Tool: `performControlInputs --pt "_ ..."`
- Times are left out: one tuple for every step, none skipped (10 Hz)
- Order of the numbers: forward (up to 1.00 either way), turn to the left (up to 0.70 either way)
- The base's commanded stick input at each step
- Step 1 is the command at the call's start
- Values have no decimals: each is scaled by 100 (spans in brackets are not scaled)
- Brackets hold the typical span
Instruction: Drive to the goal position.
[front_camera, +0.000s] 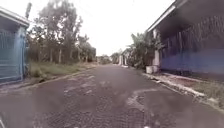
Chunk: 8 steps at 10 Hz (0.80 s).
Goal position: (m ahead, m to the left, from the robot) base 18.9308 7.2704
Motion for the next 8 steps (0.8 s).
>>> performControlInputs --pt "85 0" --pt "85 0" --pt "85 0" --pt "85 0" --pt "85 0" --pt "85 0" --pt "85 0" --pt "85 0"
